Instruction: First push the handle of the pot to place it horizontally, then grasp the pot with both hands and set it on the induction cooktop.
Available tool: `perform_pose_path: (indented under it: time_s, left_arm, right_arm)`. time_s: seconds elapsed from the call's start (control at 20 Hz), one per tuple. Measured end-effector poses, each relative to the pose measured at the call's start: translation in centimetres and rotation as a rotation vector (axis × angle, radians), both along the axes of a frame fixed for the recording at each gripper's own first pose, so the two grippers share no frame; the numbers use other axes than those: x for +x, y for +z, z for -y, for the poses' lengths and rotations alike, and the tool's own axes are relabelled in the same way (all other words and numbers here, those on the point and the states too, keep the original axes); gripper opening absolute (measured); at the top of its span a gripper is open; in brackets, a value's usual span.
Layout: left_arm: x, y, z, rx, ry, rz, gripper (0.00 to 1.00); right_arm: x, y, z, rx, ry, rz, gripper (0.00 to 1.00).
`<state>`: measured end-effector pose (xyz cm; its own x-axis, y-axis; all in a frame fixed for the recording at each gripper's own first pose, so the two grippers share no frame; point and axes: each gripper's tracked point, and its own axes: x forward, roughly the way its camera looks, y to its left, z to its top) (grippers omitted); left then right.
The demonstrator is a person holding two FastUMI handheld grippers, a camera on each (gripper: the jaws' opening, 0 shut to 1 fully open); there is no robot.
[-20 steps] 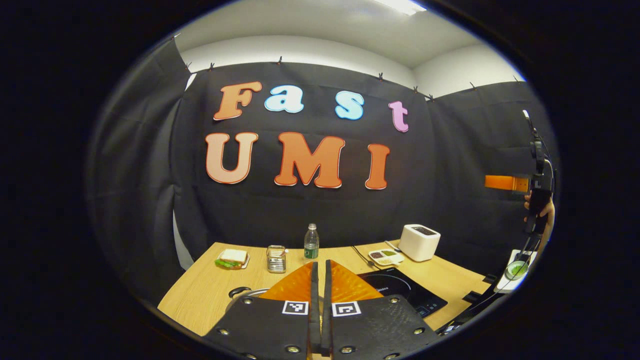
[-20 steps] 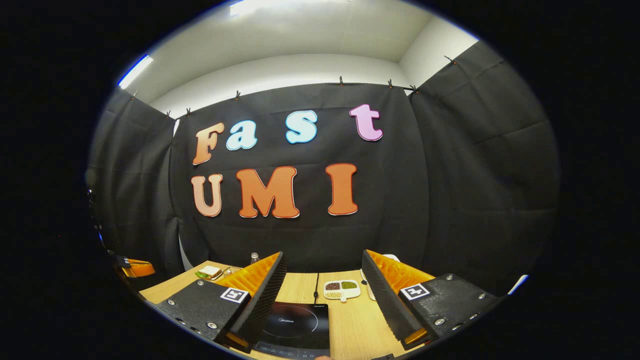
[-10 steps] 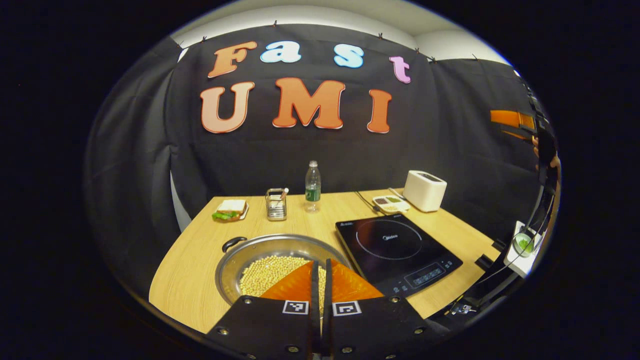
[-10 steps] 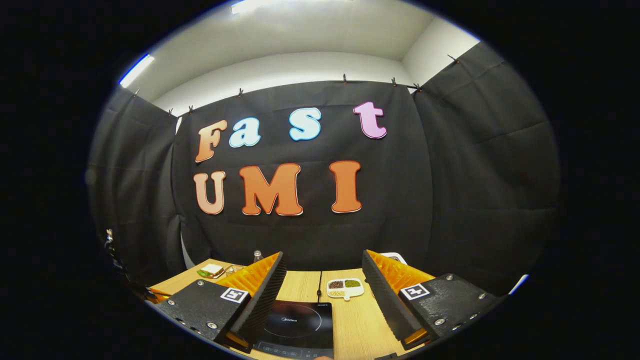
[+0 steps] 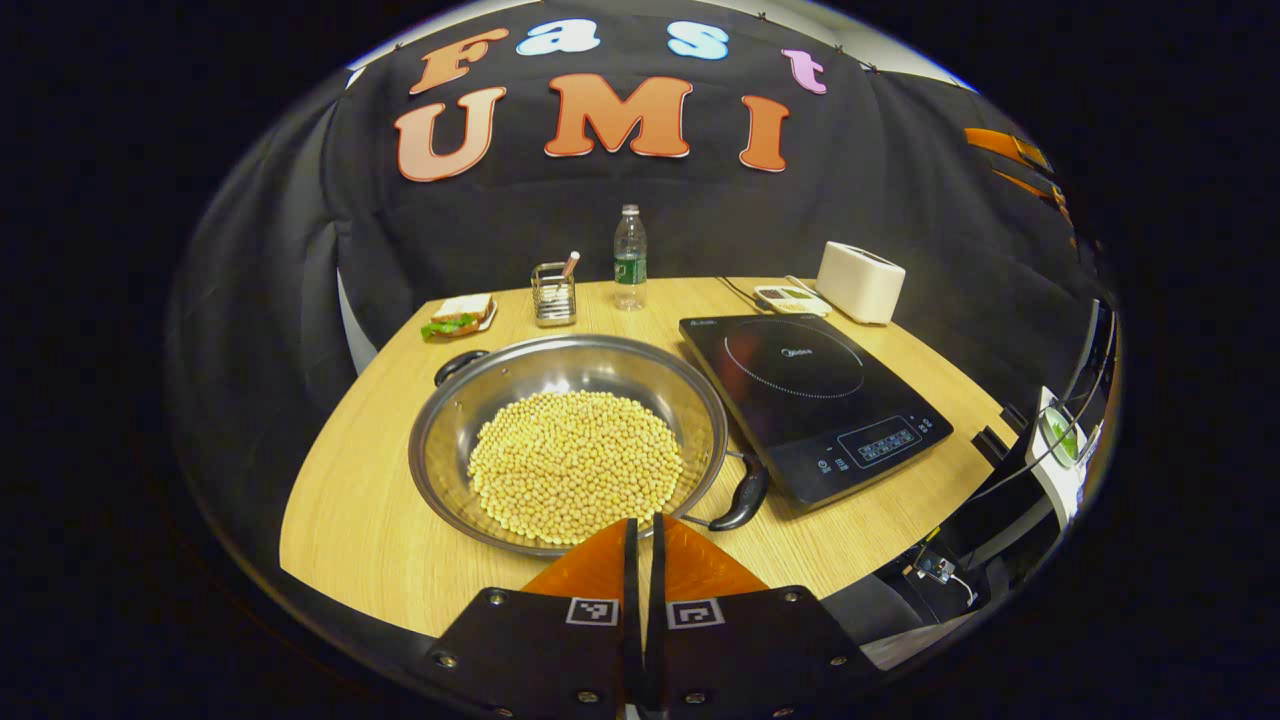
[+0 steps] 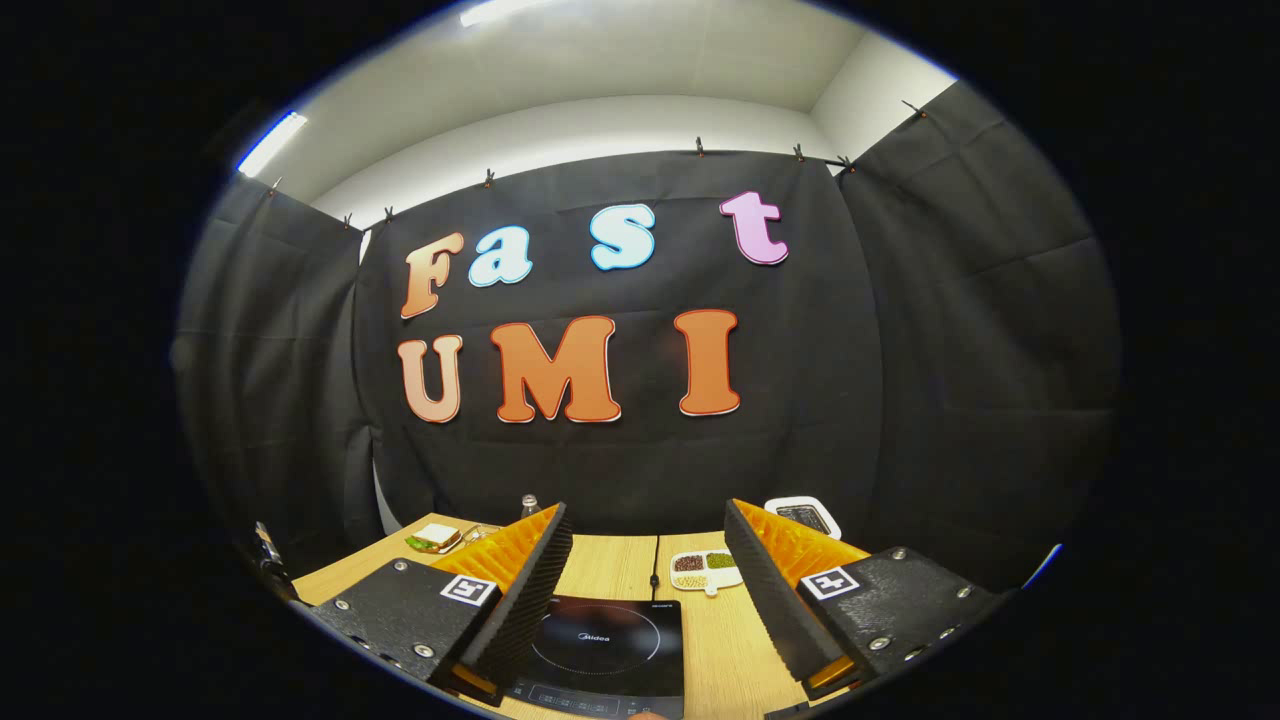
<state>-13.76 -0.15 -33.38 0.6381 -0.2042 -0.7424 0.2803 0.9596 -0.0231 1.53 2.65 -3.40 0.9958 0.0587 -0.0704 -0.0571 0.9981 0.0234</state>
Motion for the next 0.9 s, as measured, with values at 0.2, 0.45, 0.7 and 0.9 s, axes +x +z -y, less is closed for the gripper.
perform_pose_path:
  time_s: [0.2, 0.45, 0.7, 0.9]
  left_arm:
    - [-1.6, -2.7, 1.1, -0.011, -0.011, -0.063, 0.02]
    - [-2.1, -4.4, 3.2, -0.021, -0.06, -0.098, 0.02]
    - [-1.8, -6.1, 4.6, -0.008, -0.086, -0.133, 0.02]
    - [-1.0, -6.3, 5.9, -0.008, -0.099, -0.14, 0.02]
  right_arm:
    - [0.3, -0.7, 0.0, -0.004, 0.003, -0.017, 1.0]
    - [0.7, -1.6, 0.6, -0.001, -0.01, -0.033, 0.95]
    - [0.9, -2.3, 1.3, 0.011, -0.011, -0.055, 0.95]
    - [1.0, -2.2, 2.7, 0.016, -0.035, -0.054, 0.95]
